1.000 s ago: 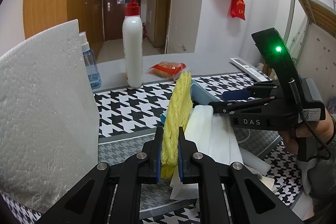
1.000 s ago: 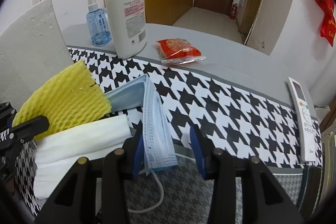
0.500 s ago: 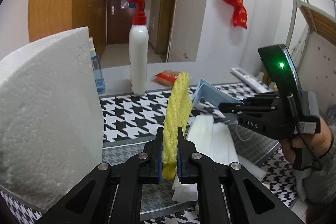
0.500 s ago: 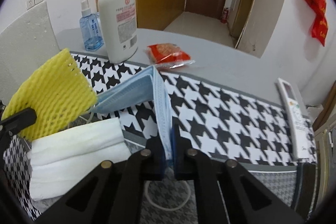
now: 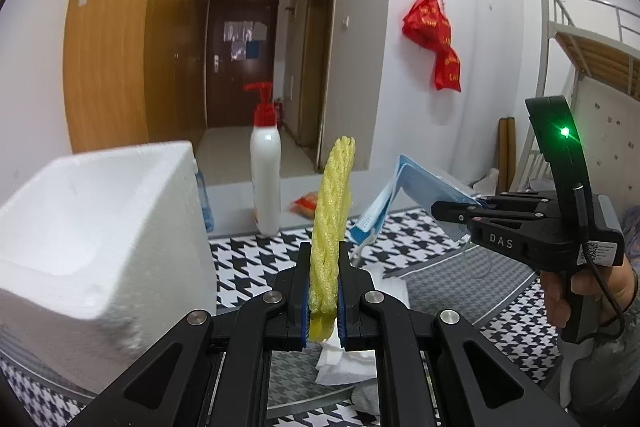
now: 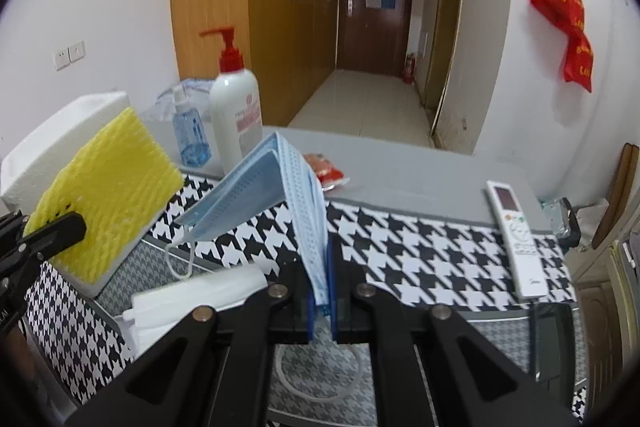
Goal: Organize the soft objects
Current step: 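Lift the sponge and mask and carry both over the white foam box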
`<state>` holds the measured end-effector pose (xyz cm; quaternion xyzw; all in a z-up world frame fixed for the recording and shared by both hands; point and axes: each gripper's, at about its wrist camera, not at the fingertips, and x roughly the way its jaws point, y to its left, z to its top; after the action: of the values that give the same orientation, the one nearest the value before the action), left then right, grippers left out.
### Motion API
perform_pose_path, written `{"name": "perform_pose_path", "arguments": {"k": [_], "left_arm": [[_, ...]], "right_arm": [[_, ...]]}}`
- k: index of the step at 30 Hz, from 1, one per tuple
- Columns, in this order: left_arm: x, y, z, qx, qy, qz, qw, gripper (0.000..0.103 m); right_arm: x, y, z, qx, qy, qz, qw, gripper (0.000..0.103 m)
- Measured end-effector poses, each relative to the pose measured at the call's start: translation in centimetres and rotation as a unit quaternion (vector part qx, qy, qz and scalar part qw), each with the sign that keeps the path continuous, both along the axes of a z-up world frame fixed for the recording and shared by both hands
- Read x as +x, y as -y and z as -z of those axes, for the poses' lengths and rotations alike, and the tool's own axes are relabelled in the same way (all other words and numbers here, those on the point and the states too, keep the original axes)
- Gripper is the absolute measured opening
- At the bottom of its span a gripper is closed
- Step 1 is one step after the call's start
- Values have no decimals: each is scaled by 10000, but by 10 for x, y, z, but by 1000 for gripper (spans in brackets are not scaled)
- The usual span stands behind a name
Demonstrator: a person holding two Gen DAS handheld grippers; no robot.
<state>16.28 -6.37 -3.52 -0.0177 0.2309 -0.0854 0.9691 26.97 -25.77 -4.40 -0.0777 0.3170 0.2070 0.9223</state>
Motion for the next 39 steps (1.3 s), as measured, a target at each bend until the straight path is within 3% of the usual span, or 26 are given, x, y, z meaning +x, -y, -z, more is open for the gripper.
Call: {"name": "perform_pose_path", "arguments": {"k": [13, 39], "left_arm": [[-23, -4, -23, 180, 273, -37, 9995, 10], [-49, -14, -54, 374, 644, -231, 9970, 10]], "right_arm": [[-38, 20, -29, 556, 421, 80, 9975, 8], [-89, 15, -54, 883, 976, -97, 9913, 8]]}}
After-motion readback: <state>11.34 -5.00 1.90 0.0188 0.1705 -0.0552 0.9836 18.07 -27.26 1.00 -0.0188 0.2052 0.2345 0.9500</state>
